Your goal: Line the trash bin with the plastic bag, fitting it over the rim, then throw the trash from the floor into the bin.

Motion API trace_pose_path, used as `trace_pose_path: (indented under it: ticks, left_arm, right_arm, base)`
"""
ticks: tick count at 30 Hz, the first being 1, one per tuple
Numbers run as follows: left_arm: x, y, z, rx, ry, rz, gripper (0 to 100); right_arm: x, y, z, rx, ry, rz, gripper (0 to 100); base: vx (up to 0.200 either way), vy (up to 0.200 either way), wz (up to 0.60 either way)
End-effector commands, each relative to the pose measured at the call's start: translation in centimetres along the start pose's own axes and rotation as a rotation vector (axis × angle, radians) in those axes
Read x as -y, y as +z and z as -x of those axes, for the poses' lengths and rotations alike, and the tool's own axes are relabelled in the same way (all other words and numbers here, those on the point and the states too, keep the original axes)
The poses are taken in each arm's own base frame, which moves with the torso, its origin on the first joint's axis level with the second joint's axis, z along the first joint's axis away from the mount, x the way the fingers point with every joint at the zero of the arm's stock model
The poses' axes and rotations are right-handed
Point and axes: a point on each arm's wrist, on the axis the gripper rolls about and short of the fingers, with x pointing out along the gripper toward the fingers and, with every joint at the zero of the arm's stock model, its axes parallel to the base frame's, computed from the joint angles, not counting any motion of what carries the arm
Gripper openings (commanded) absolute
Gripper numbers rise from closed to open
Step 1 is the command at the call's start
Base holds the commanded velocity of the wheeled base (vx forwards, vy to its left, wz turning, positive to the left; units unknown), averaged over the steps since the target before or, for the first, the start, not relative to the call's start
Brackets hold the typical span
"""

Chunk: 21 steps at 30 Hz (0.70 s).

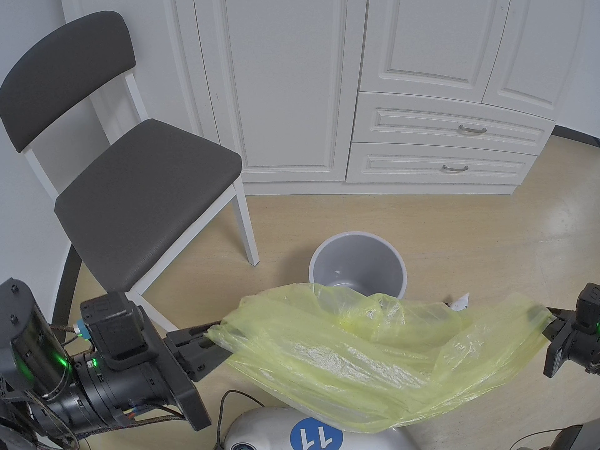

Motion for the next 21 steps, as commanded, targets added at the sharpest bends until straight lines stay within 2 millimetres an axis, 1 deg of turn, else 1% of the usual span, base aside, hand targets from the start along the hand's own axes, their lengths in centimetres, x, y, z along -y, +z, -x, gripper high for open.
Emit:
trace_pose_path:
  ticks: [1,2,3,5,11,14,17,18,19,20,21]
  left_arm:
    - [0.2,-0.5,-0.4,-0.022,-0.012,0.000,0]
    - [0.2,-0.5,-0.4,-0.022,-0.012,0.000,0]
    - [0.3,-0.7,-0.5,-0.020,-0.016,0.000,0]
    - [0.6,-0.9,-0.6,-0.013,-0.037,-0.002,0]
    - [1.6,-1.4,-1.4,0.033,-0.092,0.002,0]
    - [2.5,-1.9,-2.7,0.089,-0.136,0.007,0]
    - [2.6,-1.6,-4.5,0.193,-0.151,0.018,0]
    - [2.6,-1.5,-5.3,0.222,-0.152,0.020,0]
    - [2.8,-1.3,-6.5,0.246,-0.157,0.021,0]
    - [2.8,-1.2,-6.6,0.252,-0.159,0.022,0]
    - [3.3,-1.1,-8.6,0.271,-0.172,0.021,0]
  right_arm:
    - [-0.1,0.2,0.0,0.035,0.033,-0.009,0]
    - [-0.1,0.2,0.0,0.035,0.033,-0.009,0]
    - [-0.3,0.3,0.1,0.098,0.107,-0.020,0]
    - [-0.5,0.3,0.3,0.136,0.158,-0.021,0]
    - [-1.2,0.1,0.6,0.162,0.272,-0.026,0]
    - [-1.8,0.1,0.7,0.174,0.356,-0.027,0]
    - [-2.0,0.8,0.8,0.206,0.402,-0.020,0]
    - [-2.0,1.4,0.8,0.231,0.413,-0.019,0]
    - [-2.0,2.5,0.6,0.260,0.420,-0.023,0]
    - [-2.0,2.7,0.6,0.265,0.420,-0.025,0]
    - [-2.1,4.4,0.2,0.293,0.419,-0.040,0]
  base:
    - [0.000,0.000,0.00]
    - [0.000,0.000,0.00]
    - [0.000,0.000,0.00]
    - [0.000,0.000,0.00]
    - [0.000,0.000,0.00]
    - [0.000,0.000,0.00]
    - [0.000,0.000,0.00]
    - [0.000,0.000,0.00]
    - [0.000,0.000,0.00]
    - [0.000,0.000,0.00]
    - [0.000,0.000,0.00]
